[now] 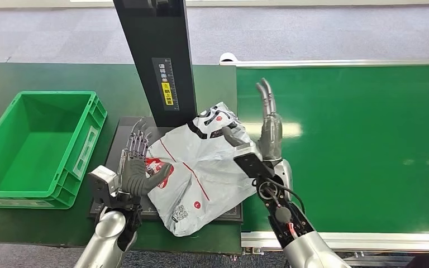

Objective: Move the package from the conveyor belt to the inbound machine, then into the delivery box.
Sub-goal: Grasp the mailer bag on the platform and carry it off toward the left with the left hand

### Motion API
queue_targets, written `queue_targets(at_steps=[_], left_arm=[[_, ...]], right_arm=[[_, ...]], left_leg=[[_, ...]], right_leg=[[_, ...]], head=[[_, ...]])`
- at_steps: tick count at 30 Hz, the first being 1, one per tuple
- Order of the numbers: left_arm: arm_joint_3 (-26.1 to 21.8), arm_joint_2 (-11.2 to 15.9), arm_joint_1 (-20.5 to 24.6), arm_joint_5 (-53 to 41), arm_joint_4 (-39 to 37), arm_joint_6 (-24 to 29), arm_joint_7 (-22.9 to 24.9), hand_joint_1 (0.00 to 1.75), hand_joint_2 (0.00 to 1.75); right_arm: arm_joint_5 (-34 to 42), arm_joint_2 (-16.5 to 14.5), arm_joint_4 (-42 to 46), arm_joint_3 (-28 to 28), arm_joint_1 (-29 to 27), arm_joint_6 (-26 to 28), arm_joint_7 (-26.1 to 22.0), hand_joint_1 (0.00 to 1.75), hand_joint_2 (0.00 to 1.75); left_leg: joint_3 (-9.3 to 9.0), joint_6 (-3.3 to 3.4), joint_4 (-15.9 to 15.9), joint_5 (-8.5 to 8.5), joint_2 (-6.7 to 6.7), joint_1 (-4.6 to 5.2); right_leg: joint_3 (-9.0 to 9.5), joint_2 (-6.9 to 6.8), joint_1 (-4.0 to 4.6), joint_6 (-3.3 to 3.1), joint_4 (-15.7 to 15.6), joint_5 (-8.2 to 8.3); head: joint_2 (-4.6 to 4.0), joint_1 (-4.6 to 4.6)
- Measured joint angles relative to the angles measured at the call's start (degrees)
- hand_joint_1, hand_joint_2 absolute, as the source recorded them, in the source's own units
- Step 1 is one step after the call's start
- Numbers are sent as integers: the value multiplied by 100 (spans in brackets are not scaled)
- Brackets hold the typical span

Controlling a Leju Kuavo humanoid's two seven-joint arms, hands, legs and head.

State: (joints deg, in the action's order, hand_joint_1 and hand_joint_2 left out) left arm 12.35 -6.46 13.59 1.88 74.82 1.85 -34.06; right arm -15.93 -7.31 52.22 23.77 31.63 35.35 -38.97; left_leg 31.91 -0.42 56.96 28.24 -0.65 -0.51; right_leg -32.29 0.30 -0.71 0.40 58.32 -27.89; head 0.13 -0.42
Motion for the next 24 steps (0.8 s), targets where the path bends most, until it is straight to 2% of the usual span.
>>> queue_targets(at_steps=[6,12,16,19,20,23,24], left_arm=[[339,85,82,-1505,-254,241,803,0,175],[692,131,224,-2256,-644,436,1162,0,175],[1025,165,349,-3484,-972,700,1841,0,175],[1227,158,464,-4244,-1243,692,2245,4,175],[1270,153,502,-4398,-1320,654,2313,20,175],[1338,130,581,-4597,-1495,506,2378,122,175],[1343,121,591,-4579,-1527,439,2339,148,175]], right_arm=[[732,185,1047,-540,-451,-862,174,0,175],[798,280,1395,-789,-622,-989,178,0,175],[823,312,1557,-922,-767,-1056,210,0,175],[818,329,1609,-1034,-883,-1221,345,0,175],[803,333,1611,-1070,-912,-1276,388,0,175],[731,343,1608,-1163,-971,-1422,485,0,175],[703,347,1604,-1185,-982,-1473,528,0,175]], left_leg=[[-1,0,0,0,1,0],[-1,0,0,0,2,0],[0,0,0,0,3,0],[0,0,0,0,3,0],[0,0,0,0,3,0],[-1,0,0,0,3,1],[-2,0,0,0,3,1]], right_leg=[[-1,1,0,0,0,0],[-2,4,0,0,0,0],[-3,5,0,0,0,0],[-2,5,0,0,0,0],[-1,5,-1,0,0,0],[1,5,-1,0,0,1],[1,5,-1,0,0,1]], head=[[0,1],[0,-1],[-1,-1],[0,1],[0,0],[0,-1],[0,-1]])
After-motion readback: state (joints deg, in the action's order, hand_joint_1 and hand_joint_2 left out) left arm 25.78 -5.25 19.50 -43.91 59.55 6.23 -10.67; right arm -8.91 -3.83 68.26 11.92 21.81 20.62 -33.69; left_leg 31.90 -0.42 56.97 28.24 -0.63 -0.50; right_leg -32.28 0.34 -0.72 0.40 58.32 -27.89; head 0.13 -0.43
